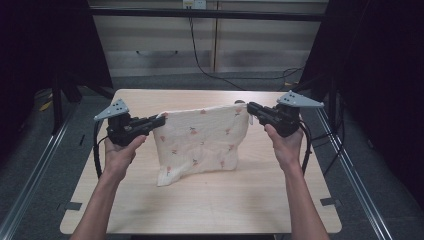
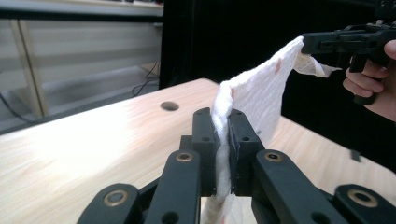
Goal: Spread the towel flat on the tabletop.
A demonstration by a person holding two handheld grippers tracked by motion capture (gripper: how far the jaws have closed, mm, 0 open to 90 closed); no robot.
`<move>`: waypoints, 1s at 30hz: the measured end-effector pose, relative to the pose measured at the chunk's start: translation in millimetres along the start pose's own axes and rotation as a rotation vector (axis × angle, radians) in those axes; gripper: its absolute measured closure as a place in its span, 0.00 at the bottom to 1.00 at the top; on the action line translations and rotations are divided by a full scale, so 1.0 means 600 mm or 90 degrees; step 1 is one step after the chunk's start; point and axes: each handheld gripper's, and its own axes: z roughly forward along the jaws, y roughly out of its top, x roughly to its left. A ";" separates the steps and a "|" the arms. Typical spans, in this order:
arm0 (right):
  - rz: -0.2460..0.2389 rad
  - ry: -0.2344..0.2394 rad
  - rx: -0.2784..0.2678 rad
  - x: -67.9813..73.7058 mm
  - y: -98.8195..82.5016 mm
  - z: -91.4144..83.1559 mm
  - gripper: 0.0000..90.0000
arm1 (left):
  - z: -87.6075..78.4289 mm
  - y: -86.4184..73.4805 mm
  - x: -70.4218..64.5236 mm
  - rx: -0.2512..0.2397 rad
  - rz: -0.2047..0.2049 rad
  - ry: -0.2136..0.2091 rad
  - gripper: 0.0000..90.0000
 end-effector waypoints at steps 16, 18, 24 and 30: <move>0.054 -0.026 0.117 -0.066 -0.065 0.154 0.82 | 0.081 -0.052 0.124 0.094 -0.086 0.126 0.77; 0.060 -0.024 0.121 -0.065 -0.069 0.157 0.79 | 0.074 -0.056 0.135 0.084 -0.108 0.140 0.70; 0.033 0.001 0.140 -0.042 -0.080 0.145 0.75 | 0.046 -0.063 0.139 0.091 -0.110 0.151 0.61; 0.031 0.031 0.183 -0.021 -0.135 0.122 0.74 | 0.037 -0.121 0.096 0.133 -0.097 0.101 0.66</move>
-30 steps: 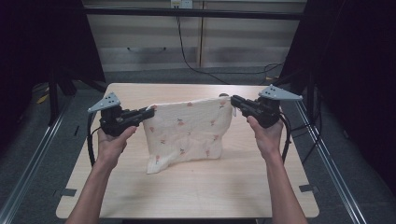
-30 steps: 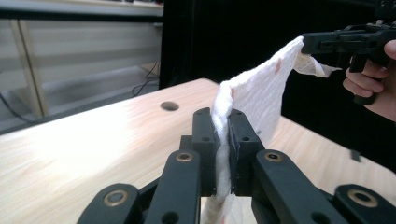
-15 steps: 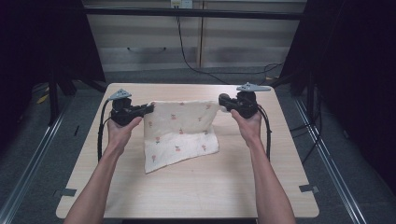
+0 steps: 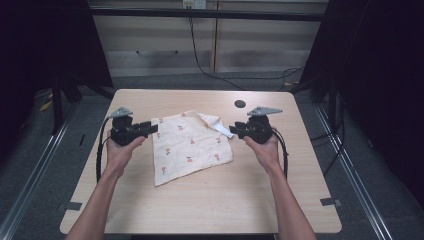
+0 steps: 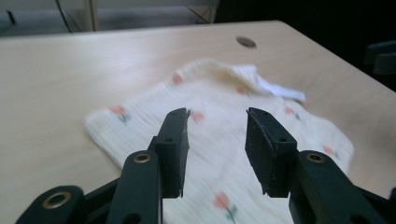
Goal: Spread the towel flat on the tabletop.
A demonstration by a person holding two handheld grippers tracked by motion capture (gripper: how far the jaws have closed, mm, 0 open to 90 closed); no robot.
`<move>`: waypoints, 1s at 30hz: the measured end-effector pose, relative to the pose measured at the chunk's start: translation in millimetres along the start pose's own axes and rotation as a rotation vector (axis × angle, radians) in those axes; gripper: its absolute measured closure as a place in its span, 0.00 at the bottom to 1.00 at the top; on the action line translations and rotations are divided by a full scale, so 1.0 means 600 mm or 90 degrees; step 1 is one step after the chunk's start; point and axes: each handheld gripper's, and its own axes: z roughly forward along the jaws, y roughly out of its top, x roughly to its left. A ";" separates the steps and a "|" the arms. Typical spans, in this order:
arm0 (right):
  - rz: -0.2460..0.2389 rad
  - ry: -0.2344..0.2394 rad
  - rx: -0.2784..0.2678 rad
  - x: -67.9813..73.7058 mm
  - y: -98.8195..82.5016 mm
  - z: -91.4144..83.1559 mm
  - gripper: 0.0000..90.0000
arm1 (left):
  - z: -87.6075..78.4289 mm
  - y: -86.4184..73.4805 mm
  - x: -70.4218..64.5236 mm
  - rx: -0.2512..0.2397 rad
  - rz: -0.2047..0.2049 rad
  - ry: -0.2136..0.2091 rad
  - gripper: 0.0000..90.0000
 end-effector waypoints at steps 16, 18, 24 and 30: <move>-0.025 0.047 0.140 0.036 -0.100 0.076 0.82 | 0.044 -0.087 -0.040 0.114 0.028 -0.032 0.66; -0.045 0.045 0.140 0.044 -0.106 0.068 0.82 | 0.046 -0.088 -0.042 0.117 0.030 -0.033 0.65; -0.056 0.061 0.142 0.068 -0.131 0.033 0.83 | 0.052 -0.092 -0.048 0.131 0.040 -0.035 0.64; -0.053 0.069 0.138 0.088 -0.157 -0.003 0.85 | 0.059 -0.102 -0.063 0.147 0.076 -0.039 0.66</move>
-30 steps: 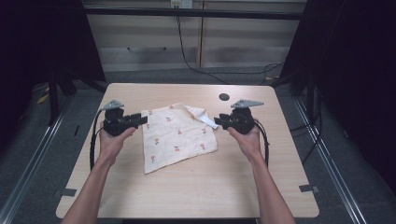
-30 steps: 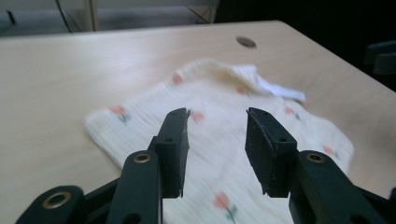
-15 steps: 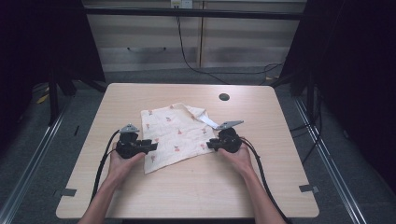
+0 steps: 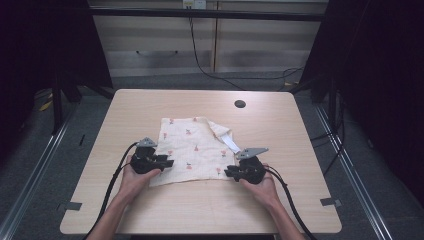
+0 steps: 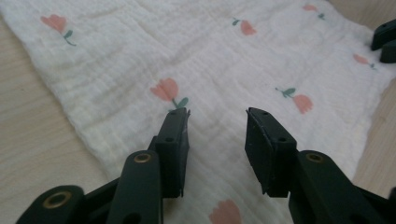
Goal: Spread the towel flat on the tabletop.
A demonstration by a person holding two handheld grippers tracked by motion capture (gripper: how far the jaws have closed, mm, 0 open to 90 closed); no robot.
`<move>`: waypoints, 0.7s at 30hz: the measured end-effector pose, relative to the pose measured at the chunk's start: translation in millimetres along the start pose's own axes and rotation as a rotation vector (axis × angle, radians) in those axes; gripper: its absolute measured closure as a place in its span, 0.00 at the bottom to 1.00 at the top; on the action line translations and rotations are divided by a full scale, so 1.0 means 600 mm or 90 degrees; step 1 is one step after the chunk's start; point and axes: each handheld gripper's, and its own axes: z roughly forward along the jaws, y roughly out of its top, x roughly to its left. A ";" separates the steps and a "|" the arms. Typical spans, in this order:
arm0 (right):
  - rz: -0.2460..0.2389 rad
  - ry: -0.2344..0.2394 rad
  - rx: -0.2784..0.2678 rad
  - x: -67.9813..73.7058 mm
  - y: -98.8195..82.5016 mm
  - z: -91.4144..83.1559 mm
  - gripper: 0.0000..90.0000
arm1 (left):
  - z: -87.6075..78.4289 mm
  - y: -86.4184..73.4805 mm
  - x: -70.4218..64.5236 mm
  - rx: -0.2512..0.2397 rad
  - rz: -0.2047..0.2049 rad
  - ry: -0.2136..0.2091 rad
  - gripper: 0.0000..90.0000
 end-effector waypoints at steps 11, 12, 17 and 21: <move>-0.007 0.024 0.019 0.055 -0.046 -0.048 0.85 | -0.028 -0.035 -0.051 0.014 0.058 -0.003 0.66; -0.008 0.023 0.022 0.061 -0.049 -0.051 0.85 | -0.032 -0.040 -0.056 0.016 0.066 -0.008 0.66; -0.010 0.032 0.052 0.087 -0.049 -0.060 0.81 | -0.055 -0.065 -0.078 0.016 0.073 -0.026 0.66; 0.008 0.025 -0.009 0.058 -0.014 -0.050 0.82 | -0.058 -0.068 -0.080 0.018 0.062 -0.030 0.66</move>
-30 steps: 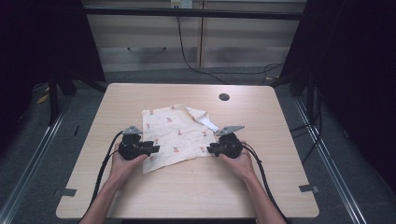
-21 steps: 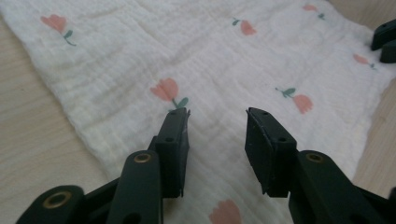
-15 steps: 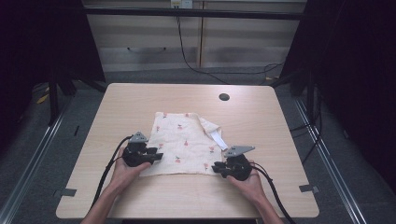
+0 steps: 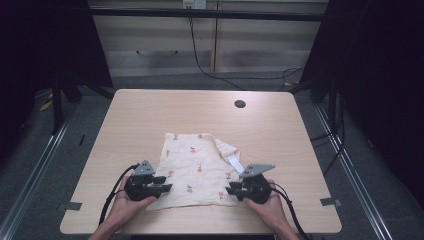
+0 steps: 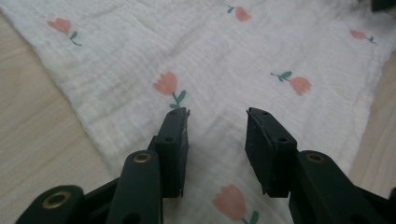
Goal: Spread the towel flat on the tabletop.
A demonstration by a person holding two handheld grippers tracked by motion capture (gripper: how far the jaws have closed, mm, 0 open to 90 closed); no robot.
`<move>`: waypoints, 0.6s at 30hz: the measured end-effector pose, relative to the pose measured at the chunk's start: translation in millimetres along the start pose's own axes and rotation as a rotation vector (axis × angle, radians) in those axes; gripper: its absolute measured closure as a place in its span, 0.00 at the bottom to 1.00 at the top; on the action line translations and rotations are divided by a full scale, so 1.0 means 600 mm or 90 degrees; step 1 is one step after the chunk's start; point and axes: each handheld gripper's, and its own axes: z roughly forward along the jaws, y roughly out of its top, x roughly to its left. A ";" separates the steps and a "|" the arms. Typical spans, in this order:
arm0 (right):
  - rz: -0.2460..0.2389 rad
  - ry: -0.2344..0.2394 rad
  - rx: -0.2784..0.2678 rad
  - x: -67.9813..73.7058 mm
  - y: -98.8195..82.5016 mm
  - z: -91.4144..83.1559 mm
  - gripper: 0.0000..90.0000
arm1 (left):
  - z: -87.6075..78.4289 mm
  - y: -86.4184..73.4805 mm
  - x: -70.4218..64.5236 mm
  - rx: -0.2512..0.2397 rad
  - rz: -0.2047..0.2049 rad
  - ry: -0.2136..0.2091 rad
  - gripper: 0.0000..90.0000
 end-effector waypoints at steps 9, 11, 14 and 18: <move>0.014 -0.009 -0.015 -0.067 0.096 0.092 0.89 | -0.003 -0.001 0.021 -0.012 -0.032 0.001 0.66; 0.013 -0.010 -0.006 -0.071 0.103 0.112 0.89 | -0.004 -0.002 0.019 -0.011 -0.029 0.000 0.66; 0.015 -0.056 0.001 -0.085 0.110 0.122 0.89 | -0.004 -0.002 0.019 -0.012 -0.031 -0.001 0.66; 0.030 -0.129 0.004 -0.121 0.113 0.120 0.89 | -0.005 -0.002 0.020 -0.013 -0.032 -0.002 0.65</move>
